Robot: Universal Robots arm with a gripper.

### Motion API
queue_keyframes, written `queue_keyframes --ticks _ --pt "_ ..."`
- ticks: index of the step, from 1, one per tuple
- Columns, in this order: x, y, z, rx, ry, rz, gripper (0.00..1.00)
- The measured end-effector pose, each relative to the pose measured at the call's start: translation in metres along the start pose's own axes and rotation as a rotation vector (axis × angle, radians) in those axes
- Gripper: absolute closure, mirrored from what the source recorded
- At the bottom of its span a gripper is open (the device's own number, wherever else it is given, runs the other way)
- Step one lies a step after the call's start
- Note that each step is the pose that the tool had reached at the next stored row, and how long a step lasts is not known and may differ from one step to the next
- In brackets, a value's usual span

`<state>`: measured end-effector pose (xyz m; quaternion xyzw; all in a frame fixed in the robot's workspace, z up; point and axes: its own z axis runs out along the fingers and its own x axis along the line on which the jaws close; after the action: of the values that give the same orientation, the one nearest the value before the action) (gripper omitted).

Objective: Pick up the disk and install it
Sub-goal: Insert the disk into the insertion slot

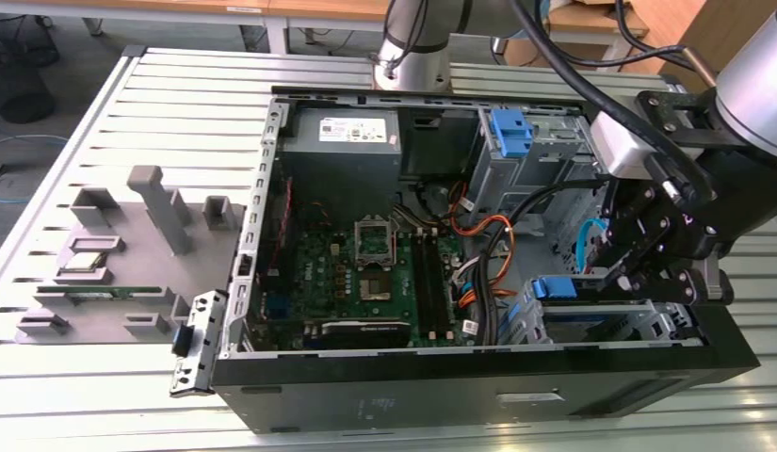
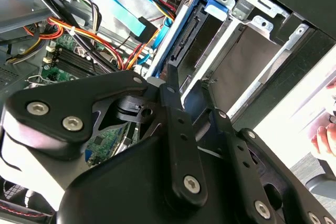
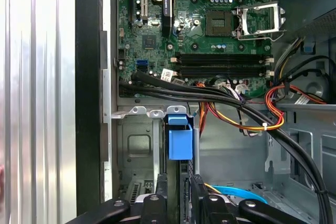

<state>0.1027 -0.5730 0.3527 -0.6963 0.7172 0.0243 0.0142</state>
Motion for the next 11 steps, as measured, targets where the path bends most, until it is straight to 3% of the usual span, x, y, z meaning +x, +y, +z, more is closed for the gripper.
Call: queue_keyframes --ticks 5,8,11 --pt "0.0000 0.0000 -0.0003 0.0024 0.0024 0.003 0.68" --pt "0.0000 -0.0001 0.0001 0.0043 0.0020 0.038 0.68" --pt "0.0000 0.0000 0.0003 0.0047 0.0018 0.045 0.68"
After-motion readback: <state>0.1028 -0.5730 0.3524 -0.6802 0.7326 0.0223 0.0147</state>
